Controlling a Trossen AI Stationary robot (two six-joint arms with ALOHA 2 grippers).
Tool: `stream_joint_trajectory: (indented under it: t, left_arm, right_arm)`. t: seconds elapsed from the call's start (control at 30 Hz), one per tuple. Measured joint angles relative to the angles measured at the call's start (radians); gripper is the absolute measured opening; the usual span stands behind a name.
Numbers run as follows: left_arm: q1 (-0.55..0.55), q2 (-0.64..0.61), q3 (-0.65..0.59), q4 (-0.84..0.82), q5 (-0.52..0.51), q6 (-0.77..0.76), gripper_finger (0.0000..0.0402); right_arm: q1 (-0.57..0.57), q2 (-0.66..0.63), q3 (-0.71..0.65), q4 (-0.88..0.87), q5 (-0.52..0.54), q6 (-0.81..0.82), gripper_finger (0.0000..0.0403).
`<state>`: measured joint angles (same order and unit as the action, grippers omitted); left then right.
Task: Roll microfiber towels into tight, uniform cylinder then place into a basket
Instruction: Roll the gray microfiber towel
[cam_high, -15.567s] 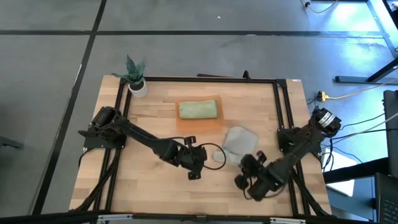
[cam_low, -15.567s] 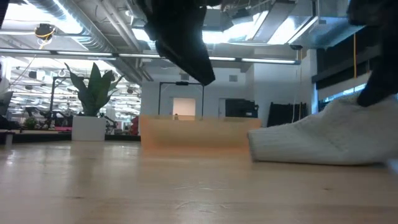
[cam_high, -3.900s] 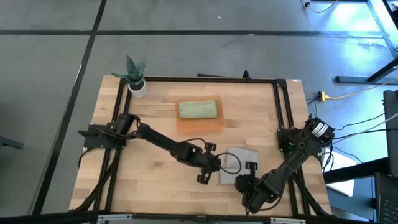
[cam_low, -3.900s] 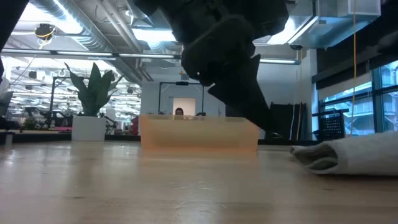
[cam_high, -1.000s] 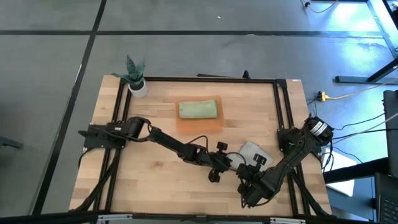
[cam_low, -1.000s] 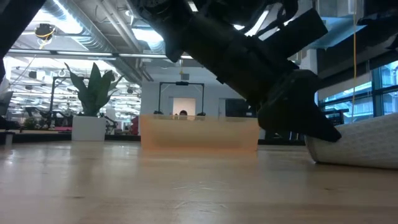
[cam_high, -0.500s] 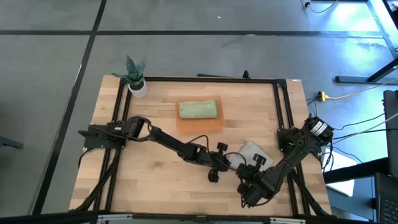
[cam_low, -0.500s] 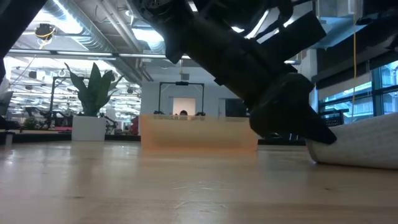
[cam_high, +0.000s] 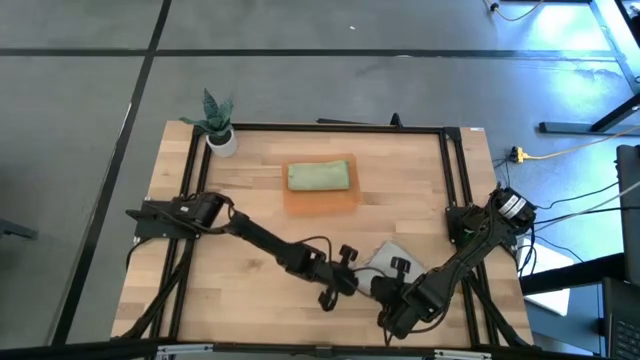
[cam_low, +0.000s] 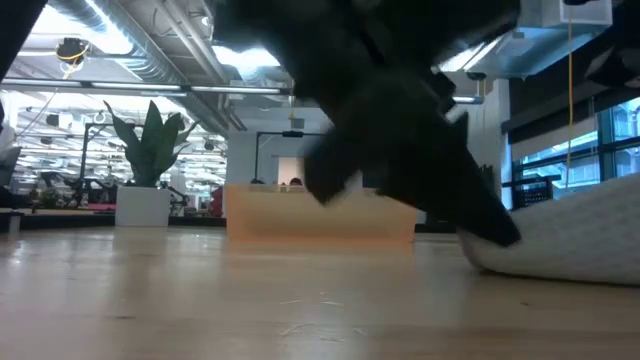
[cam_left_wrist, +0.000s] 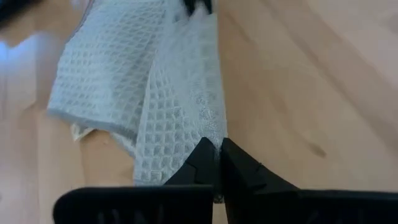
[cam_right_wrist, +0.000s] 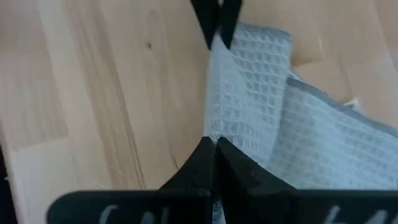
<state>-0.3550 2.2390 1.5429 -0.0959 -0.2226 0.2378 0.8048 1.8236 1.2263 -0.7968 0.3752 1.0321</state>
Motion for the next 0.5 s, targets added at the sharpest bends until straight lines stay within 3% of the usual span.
stream_joint_trajectory:
  t: [0.23, 0.5]
  left_arm:
    - [-0.058, -0.067, 0.000, -0.117, -0.002, -0.071, 0.0000]
    - [-0.048, -0.071, -0.001, -0.109, 0.002, -0.095, 0.0000]
  right_arm:
    - [-0.001, 0.000, 0.001, 0.061, -0.026, -0.015, 0.0009]
    - [0.003, 0.000, 0.002, 0.042, -0.010, 0.083, 0.0009]
